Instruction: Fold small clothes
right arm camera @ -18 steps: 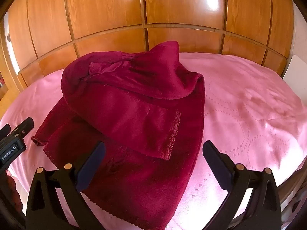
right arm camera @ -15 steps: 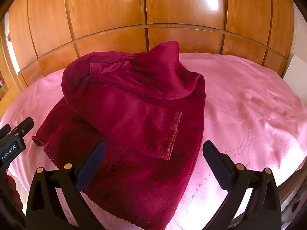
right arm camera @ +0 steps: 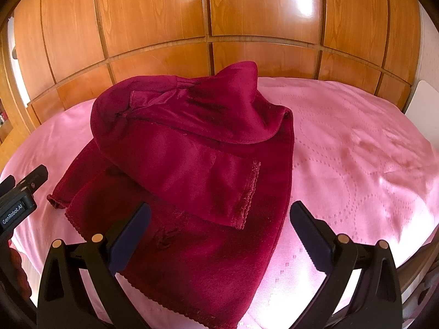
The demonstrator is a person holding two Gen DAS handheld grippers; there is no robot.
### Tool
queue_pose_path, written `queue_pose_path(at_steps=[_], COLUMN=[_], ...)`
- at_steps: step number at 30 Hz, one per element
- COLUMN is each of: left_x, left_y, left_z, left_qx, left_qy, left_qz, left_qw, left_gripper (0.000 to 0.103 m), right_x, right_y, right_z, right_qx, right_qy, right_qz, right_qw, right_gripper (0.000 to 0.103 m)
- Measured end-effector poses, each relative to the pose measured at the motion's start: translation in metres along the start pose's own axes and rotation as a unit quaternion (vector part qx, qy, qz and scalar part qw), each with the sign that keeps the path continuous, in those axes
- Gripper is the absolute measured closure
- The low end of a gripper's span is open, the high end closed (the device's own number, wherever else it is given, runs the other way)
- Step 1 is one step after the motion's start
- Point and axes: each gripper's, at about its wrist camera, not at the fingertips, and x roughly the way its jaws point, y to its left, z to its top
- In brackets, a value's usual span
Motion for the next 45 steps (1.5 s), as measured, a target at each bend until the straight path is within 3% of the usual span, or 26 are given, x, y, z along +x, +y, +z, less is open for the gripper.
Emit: queue_pose_path(at_steps=[16, 19, 22, 25, 28, 29, 30, 32, 33, 35, 37, 40, 41, 42, 43, 44, 45], left_x=[0.005, 0.016, 0.032, 0.051, 0.069, 0.076, 0.081, 0.095, 0.102, 0.116, 0.121, 0.125, 0.128, 0.132, 0.137, 0.141, 0.141], left_y=[0.004, 0.01, 0.026, 0.051, 0.074, 0.082, 0.089, 0.106, 0.112, 0.115, 0.11, 0.097, 0.09, 0.083, 0.074, 0.069, 0.071], left_z=[0.001, 0.0, -0.004, -0.004, -0.005, -0.006, -0.008, -0.01, -0.01, -0.01, -0.008, -0.004, -0.002, 0.001, 0.002, 0.003, 0.003], left_qx=[-0.003, -0.011, -0.038, -0.079, -0.123, -0.142, -0.161, -0.201, -0.212, -0.212, -0.198, -0.172, -0.158, -0.144, -0.124, -0.111, -0.106], left_qy=[0.008, 0.03, 0.057, 0.091, 0.112, 0.118, 0.125, 0.137, 0.141, 0.157, 0.158, 0.158, 0.158, 0.161, 0.166, 0.17, 0.17], left_qz=[0.003, -0.026, -0.095, -0.107, -0.121, -0.126, -0.132, -0.145, -0.152, -0.164, -0.17, -0.19, -0.194, -0.195, -0.191, -0.183, -0.182], left_qw=[1.0, 0.9992, 0.9931, 0.987, 0.9786, 0.9746, 0.97, 0.9592, 0.9552, 0.9506, 0.9524, 0.9537, 0.9551, 0.9568, 0.9596, 0.9619, 0.9626], left_gripper=[0.004, 0.004, 0.004, 0.004, 0.004, 0.004, 0.004, 0.005, 0.008, 0.025, 0.033, 0.033, 0.039, 0.046, 0.063, 0.082, 0.09], right_x=[0.001, 0.005, 0.015, 0.02, 0.026, 0.031, 0.032, 0.035, 0.037, 0.038, 0.039, 0.049, 0.05, 0.052, 0.051, 0.051, 0.05], right_y=[0.0, -0.004, -0.02, -0.047, -0.078, -0.083, -0.09, -0.094, -0.095, -0.089, -0.078, -0.064, -0.067, -0.067, -0.067, -0.066, -0.066], right_z=[0.0, 0.004, 0.004, -0.004, -0.024, -0.027, -0.031, -0.037, -0.035, -0.032, -0.027, -0.03, -0.03, -0.03, -0.031, -0.029, -0.026], right_qx=[0.0, -0.003, 0.017, 0.064, 0.119, 0.114, 0.127, 0.141, 0.143, 0.135, 0.119, 0.087, 0.079, 0.071, 0.061, 0.051, 0.047], right_qy=[0.003, 0.02, 0.078, 0.118, 0.174, 0.192, 0.21, 0.215, 0.219, 0.216, 0.216, 0.216, 0.216, 0.214, 0.212, 0.212, 0.21], right_qz=[0.001, 0.034, 0.115, 0.173, 0.223, 0.203, 0.208, 0.209, 0.205, 0.214, 0.22, 0.204, 0.198, 0.193, 0.188, 0.186, 0.188], right_qw=[1.0, 0.999, 0.99, 0.976, 0.952, 0.953, 0.947, 0.944, 0.943, 0.943, 0.944, 0.951, 0.953, 0.955, 0.957, 0.958, 0.958], right_gripper=[0.002, 0.002, 0.002, 0.002, 0.002, 0.006, 0.018, 0.03, 0.033, 0.038, 0.041, 0.042, 0.046, 0.057, 0.066, 0.089, 0.093])
